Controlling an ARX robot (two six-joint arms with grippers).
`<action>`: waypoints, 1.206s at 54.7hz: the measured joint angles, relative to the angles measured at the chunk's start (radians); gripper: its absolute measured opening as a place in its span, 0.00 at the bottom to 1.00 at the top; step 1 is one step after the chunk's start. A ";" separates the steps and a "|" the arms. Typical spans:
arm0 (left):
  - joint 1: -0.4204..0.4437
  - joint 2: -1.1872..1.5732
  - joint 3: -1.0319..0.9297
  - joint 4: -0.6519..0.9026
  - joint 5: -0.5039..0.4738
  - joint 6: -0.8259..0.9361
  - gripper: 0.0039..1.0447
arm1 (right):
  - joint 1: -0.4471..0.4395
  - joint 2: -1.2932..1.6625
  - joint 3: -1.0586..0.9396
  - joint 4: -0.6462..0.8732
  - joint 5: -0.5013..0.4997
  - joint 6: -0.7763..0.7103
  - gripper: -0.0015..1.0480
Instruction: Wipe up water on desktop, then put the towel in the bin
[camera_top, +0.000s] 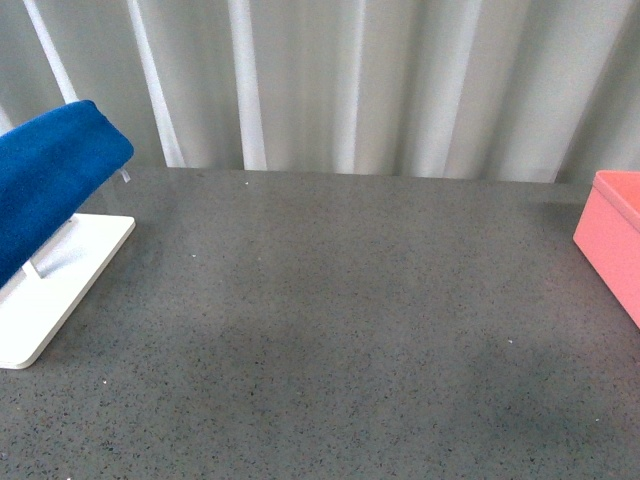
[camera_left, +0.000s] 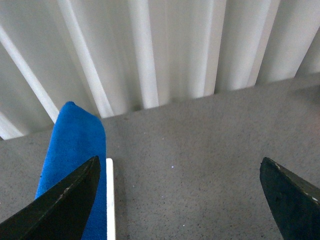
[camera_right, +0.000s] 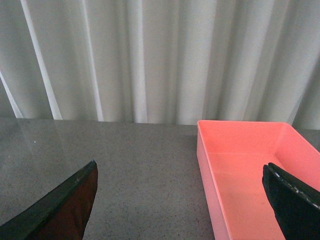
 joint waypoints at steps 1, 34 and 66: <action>0.002 0.045 0.032 -0.013 0.003 0.010 0.94 | 0.000 0.000 0.000 0.000 0.000 0.000 0.93; 0.186 0.834 0.907 -0.614 -0.173 0.283 0.94 | 0.000 0.000 0.000 0.000 0.000 0.000 0.93; 0.202 1.125 1.266 -0.808 -0.192 0.214 0.94 | 0.000 0.000 0.000 0.000 0.000 0.000 0.93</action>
